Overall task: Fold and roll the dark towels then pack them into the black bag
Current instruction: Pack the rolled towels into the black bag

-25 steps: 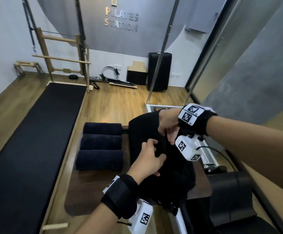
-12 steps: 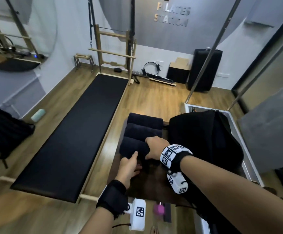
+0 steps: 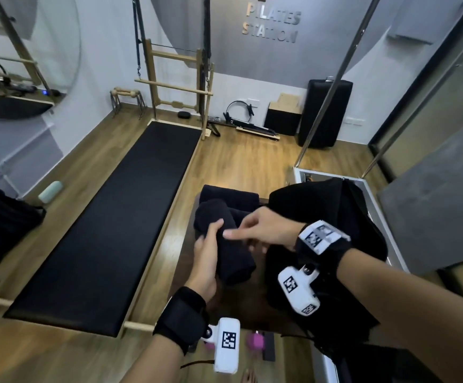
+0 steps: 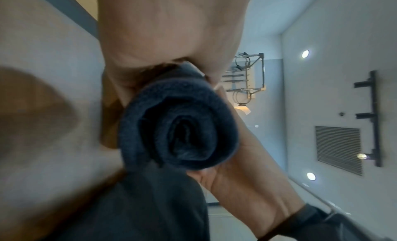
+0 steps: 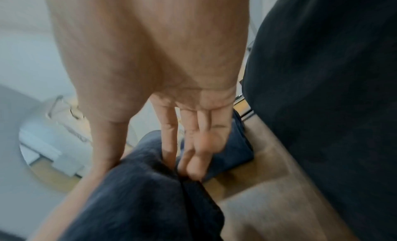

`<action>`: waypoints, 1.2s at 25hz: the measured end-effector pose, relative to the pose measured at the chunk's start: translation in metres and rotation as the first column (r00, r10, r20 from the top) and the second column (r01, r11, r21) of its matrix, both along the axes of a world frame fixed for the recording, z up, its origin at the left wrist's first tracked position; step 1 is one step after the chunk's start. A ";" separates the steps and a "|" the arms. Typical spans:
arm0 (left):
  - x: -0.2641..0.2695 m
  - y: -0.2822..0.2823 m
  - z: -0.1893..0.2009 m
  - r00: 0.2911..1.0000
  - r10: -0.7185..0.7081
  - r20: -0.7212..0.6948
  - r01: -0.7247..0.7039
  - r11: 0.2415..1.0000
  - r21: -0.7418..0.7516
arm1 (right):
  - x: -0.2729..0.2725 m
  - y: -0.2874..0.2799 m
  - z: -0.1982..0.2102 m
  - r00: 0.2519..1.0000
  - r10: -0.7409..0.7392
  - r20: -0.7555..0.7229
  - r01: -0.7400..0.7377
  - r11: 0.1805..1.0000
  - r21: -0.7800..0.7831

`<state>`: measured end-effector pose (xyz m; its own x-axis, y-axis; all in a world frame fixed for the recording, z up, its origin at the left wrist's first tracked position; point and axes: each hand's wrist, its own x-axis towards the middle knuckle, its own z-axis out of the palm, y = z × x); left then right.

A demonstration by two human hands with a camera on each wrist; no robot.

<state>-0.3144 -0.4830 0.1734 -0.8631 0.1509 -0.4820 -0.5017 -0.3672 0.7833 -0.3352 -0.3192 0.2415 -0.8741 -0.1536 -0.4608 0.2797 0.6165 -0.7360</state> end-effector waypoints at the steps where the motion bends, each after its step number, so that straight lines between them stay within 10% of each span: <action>1: -0.003 0.008 0.016 0.999 0.012 -0.045 -0.009 0.998 0.066 | 0.003 0.012 0.020 0.997 -0.075 -0.026 0.074 0.995 -0.060; 7: -0.023 0.111 0.093 0.966 -0.157 -0.207 0.194 0.965 0.174 | 0.039 0.094 0.111 0.981 -0.128 0.144 0.177 0.898 -0.402; 11: -0.019 0.175 0.110 0.834 -0.411 -0.369 0.353 0.910 -0.216 | 0.074 0.155 0.138 0.956 -0.284 0.074 0.293 0.902 -0.318; 17: 0.022 0.198 0.055 0.310 -0.900 -0.305 0.012 0.325 -0.946 | 0.110 0.197 0.113 0.763 -0.643 0.062 0.636 0.732 -0.245; 23: 0.030 0.202 0.052 0.388 -0.919 0.075 0.037 -0.066 -0.997 | 0.097 0.172 0.046 0.646 -0.763 0.023 0.743 0.622 -0.245; 30: 0.015 0.201 0.061 0.377 -0.925 0.046 0.137 0.006 -0.991 | 0.097 0.181 0.044 0.839 -0.522 0.157 0.439 0.818 0.372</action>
<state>-0.2992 -0.2817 0.2343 -0.7462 0.6163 -0.2516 0.4780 0.7592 0.4418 -0.2380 -0.1381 0.2856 -0.6519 0.4427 -0.6157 0.7426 0.5372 -0.4000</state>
